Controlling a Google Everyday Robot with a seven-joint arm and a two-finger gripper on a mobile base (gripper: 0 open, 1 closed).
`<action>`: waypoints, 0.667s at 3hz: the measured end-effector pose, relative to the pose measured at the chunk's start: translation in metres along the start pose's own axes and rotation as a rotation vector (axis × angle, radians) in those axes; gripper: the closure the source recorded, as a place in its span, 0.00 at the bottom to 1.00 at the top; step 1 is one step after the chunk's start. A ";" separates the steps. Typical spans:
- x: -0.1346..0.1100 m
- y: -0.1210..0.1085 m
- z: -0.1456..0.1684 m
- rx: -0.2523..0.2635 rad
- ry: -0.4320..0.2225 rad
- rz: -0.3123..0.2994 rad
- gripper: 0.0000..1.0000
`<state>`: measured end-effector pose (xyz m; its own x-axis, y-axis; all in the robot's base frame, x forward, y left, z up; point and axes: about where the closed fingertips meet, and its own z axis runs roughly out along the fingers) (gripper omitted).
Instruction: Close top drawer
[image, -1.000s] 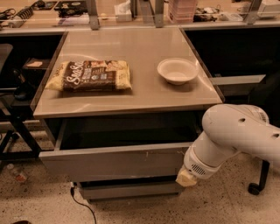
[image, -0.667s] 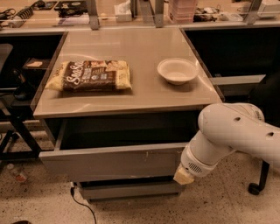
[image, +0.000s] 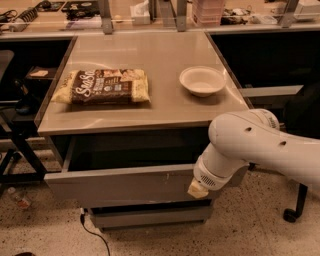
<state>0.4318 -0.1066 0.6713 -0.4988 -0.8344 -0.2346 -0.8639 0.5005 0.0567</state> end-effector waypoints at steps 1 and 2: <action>-0.011 -0.008 0.010 0.016 -0.002 0.003 1.00; -0.026 -0.016 0.014 0.033 -0.008 -0.006 1.00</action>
Offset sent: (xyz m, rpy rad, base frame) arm 0.0474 0.0283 -0.0119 -0.0127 -0.0537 0.0011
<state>0.4596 -0.0897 0.6630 -0.4928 -0.8357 -0.2424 -0.8640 0.5029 0.0230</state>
